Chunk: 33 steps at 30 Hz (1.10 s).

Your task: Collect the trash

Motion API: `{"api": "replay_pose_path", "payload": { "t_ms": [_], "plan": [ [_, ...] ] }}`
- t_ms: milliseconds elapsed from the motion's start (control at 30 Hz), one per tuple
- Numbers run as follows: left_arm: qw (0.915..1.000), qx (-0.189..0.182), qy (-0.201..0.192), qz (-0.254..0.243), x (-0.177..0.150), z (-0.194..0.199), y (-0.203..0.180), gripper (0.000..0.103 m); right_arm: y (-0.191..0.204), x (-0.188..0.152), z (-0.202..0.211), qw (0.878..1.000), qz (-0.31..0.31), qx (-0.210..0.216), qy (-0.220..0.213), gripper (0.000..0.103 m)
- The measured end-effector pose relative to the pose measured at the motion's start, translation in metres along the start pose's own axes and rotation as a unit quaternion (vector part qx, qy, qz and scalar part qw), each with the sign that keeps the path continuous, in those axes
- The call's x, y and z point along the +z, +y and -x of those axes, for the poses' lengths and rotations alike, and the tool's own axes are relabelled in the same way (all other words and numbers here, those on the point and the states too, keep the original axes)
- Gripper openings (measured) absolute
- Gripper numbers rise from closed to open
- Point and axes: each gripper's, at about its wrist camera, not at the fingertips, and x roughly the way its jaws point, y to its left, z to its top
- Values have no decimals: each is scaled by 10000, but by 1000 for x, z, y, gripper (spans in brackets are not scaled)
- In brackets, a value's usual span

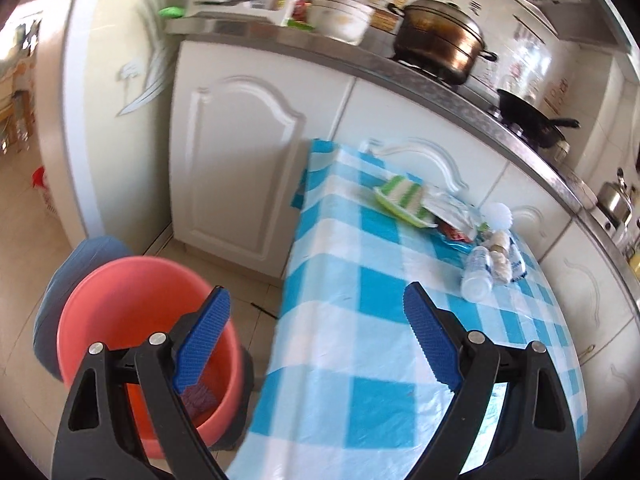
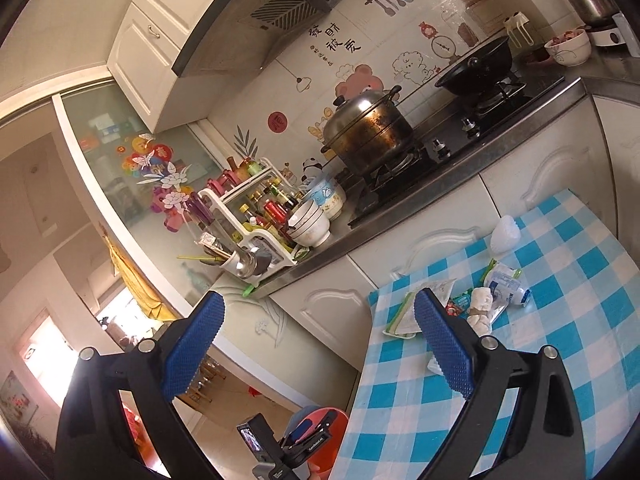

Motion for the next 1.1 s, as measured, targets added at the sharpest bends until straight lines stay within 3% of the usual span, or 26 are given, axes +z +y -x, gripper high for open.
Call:
{"api": "replay_pose_path", "payload": {
  "t_ms": [233, 500, 700, 933, 1100],
  "plan": [
    [9970, -473, -29, -604, 26, -30, -65, 89, -19, 5, 12, 9999, 20, 40, -131, 95],
    [9842, -1344, 217, -1132, 70, -98, -139, 89, -46, 15, -3, 9998, -155, -14, 93, 95],
    [9731, -1194, 594, -1877, 87, -156, -181, 89, -74, 26, -8, 9990, -365, -217, 117, 95],
    [9540, -694, 1026, -2731, 90, -210, -199, 89, -130, 32, -32, 9943, -395, -944, 306, 95],
    [9556, -717, 1188, -2600, 95, -230, -190, 89, -180, 9, -76, 9862, -369, -1352, 884, 95]
  ]
}}
